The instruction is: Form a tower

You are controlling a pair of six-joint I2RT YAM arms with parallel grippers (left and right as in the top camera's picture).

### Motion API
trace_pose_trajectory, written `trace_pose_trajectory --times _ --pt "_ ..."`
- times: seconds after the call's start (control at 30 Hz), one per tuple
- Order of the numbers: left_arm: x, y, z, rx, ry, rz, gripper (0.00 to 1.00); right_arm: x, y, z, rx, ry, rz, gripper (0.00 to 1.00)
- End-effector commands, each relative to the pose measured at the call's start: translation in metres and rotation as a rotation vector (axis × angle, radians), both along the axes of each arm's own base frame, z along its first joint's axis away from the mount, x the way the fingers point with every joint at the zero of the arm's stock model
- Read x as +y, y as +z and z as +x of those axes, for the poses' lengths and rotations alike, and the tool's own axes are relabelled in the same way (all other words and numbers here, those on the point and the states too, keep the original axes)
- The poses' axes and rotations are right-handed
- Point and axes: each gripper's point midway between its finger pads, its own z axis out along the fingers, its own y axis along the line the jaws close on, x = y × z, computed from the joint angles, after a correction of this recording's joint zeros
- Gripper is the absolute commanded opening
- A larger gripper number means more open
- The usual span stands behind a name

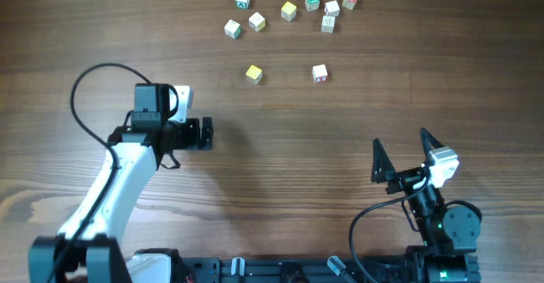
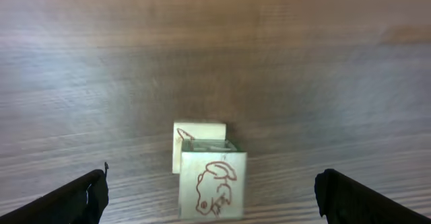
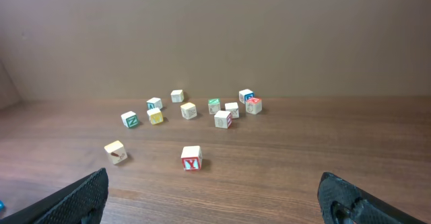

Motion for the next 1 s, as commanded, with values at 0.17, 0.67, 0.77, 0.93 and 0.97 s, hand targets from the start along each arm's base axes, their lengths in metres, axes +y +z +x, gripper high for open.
trace_pose_trajectory --times 0.17,0.67,0.77,0.93,0.97 --pt "0.002 0.238 0.017 -0.610 0.155 -0.153 1.00 -0.003 0.002 0.000 -0.006 -0.017 0.013 1.00" --pt "0.005 0.209 -0.012 -0.463 0.168 -0.120 1.00 0.027 0.087 -0.027 -0.262 0.218 0.235 1.00" --pt "0.005 0.217 -0.006 -0.504 0.167 -0.125 1.00 0.026 0.099 -0.017 -0.167 0.183 0.175 1.00" --pt "0.005 0.216 -0.008 -0.499 0.169 -0.122 1.00 0.050 0.118 0.032 0.064 0.327 0.170 1.00" --pt "0.005 0.216 -0.008 -0.498 0.169 -0.122 1.00 0.058 0.122 0.040 0.100 0.377 0.178 1.00"
